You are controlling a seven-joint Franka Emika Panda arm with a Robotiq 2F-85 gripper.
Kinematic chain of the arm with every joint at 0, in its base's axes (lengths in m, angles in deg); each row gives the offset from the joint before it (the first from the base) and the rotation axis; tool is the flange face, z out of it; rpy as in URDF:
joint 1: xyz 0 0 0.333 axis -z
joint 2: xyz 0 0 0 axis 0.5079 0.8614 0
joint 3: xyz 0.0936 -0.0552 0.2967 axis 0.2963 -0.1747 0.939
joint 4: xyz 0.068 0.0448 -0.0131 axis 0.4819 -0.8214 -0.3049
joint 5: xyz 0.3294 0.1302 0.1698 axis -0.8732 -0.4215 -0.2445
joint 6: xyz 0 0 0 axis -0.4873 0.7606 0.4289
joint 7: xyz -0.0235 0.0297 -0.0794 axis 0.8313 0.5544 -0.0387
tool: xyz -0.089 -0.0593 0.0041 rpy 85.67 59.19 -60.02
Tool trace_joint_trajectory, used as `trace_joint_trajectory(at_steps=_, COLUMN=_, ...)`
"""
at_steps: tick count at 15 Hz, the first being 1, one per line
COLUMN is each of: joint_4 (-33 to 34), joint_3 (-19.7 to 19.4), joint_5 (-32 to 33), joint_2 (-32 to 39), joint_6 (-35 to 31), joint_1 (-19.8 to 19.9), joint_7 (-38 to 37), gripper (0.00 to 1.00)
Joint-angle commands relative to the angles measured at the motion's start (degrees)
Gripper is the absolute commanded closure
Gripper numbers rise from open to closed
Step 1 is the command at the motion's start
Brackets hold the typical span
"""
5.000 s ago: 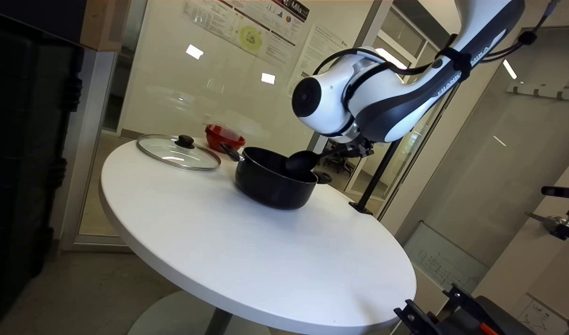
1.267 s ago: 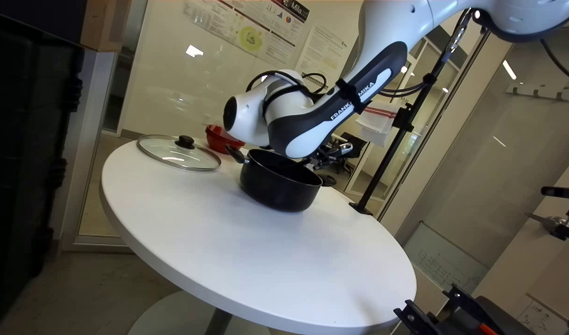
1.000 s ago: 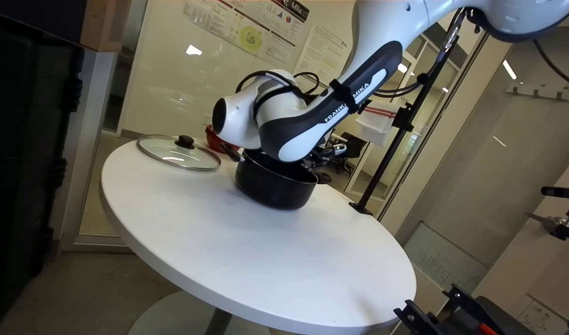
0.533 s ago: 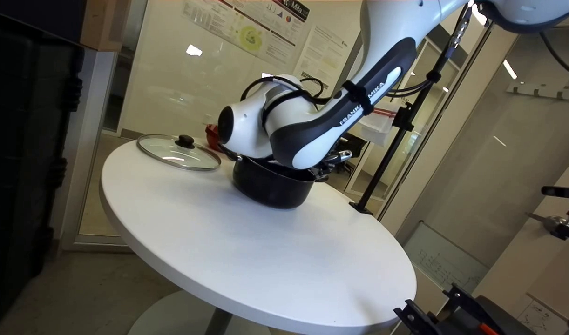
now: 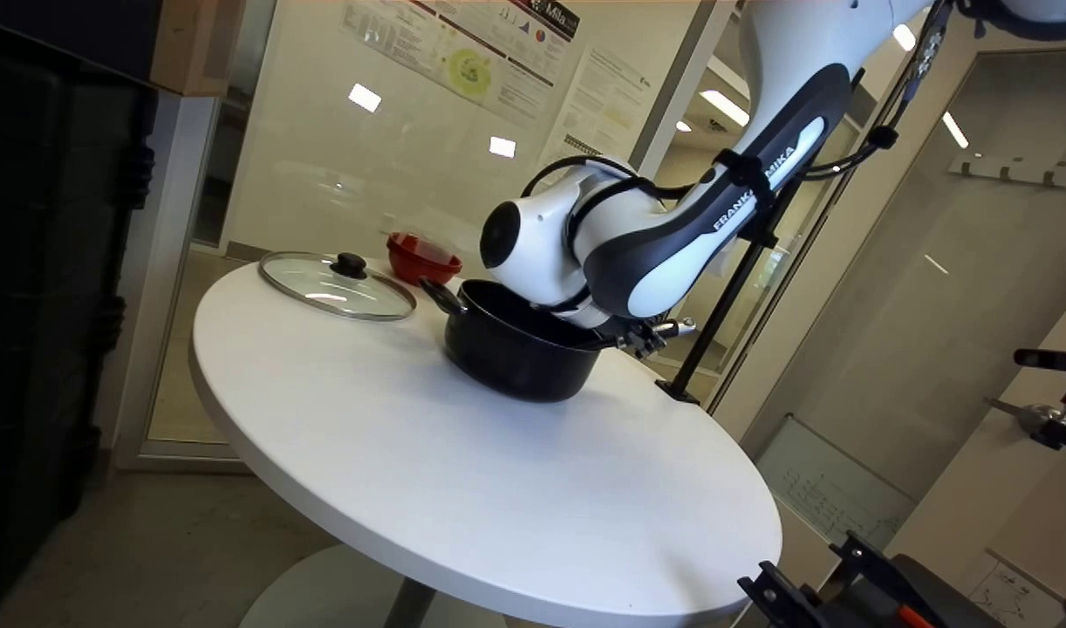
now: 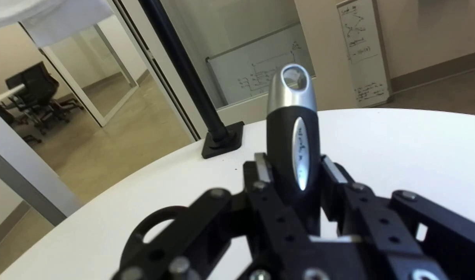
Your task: Use the spoon to mix the contents of the pot then put it back on the table
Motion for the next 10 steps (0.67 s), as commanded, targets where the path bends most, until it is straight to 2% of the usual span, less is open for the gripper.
trace_joint_trajectory(at_steps=1, joint_4=-1.0, joint_3=0.5, joint_5=-5.7, joint_2=-0.5, joint_6=-5.1, joint_1=3.9, joint_7=6.1, gripper=0.92)
trace_joint_trajectory(at_steps=5, joint_4=1.9, joint_3=-0.1, joint_5=-14.1, joint_2=1.0, joint_6=-7.4, joint_1=6.9, joint_7=11.6, gripper=0.92)
trace_joint_trajectory(at_steps=10, joint_4=2.9, joint_3=-0.9, joint_5=-21.8, joint_2=0.2, joint_6=-8.5, joint_1=8.2, joint_7=15.3, gripper=0.92)
